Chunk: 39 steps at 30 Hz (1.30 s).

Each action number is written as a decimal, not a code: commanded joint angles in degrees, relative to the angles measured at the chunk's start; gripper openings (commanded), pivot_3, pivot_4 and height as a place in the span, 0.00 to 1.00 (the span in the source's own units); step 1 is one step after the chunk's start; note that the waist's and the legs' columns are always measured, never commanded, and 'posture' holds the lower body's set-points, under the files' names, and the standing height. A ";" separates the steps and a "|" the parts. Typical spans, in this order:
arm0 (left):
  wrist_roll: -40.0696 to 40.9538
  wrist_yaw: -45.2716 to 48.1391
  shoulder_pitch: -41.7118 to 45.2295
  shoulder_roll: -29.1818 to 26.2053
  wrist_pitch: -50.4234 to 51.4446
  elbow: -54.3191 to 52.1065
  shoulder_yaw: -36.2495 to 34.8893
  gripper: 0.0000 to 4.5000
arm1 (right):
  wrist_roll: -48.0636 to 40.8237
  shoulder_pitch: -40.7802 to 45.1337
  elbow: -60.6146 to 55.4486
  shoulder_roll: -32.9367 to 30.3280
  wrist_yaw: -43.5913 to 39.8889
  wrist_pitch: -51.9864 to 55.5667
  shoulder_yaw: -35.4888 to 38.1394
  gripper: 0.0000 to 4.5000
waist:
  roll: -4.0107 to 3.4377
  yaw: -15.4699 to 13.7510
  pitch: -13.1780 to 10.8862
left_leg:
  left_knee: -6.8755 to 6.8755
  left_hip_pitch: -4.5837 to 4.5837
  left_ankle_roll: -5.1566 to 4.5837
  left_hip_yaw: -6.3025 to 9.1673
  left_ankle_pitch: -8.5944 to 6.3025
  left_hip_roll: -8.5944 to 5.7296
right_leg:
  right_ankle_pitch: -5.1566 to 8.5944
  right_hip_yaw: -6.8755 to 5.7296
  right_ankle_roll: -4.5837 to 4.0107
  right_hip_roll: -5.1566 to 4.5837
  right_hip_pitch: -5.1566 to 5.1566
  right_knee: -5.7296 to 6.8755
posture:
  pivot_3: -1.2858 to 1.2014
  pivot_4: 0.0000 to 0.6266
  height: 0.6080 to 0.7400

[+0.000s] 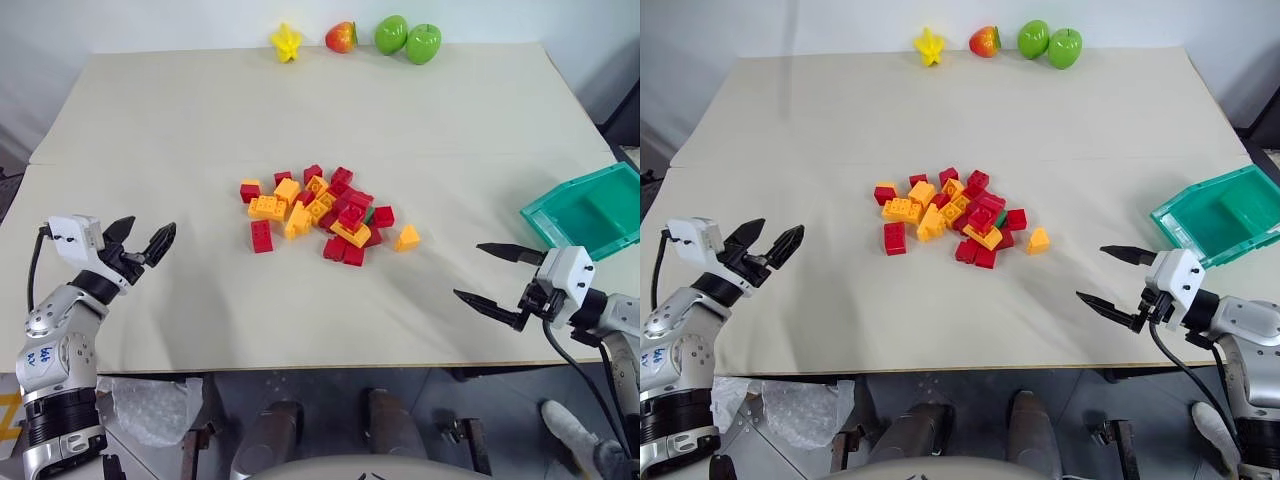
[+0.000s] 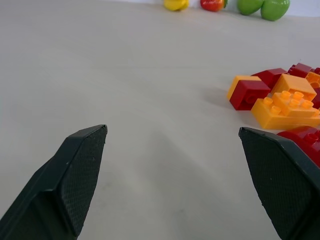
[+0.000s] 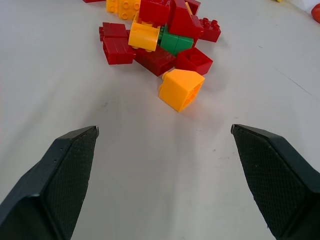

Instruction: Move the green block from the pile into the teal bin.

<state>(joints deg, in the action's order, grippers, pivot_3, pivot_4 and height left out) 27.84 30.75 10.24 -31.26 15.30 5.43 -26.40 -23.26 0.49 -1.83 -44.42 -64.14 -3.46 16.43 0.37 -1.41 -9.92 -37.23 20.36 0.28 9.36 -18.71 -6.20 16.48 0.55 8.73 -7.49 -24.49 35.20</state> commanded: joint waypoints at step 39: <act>7.06 57.79 9.81 -7.82 -18.45 15.17 7.29 1.00 | 5.57 35.47 -16.79 23.28 35.17 47.23 -32.80 0.01 | 0.06 1.75 0.03 | -0.08 0.06 0.01 -0.01 -0.04 0.04 | -0.02 -0.05 -0.06 0.00 -0.14 0.15 | 0.52 0.24 1.00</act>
<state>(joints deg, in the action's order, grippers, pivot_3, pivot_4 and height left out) 34.32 85.96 19.04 -38.29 -1.89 20.56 -18.61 -19.23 34.29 -20.26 -23.11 -30.17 43.91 -14.18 0.43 0.34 -9.89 -37.27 20.42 0.30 9.36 -18.75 -6.15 16.46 0.46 8.67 -7.48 -24.66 35.38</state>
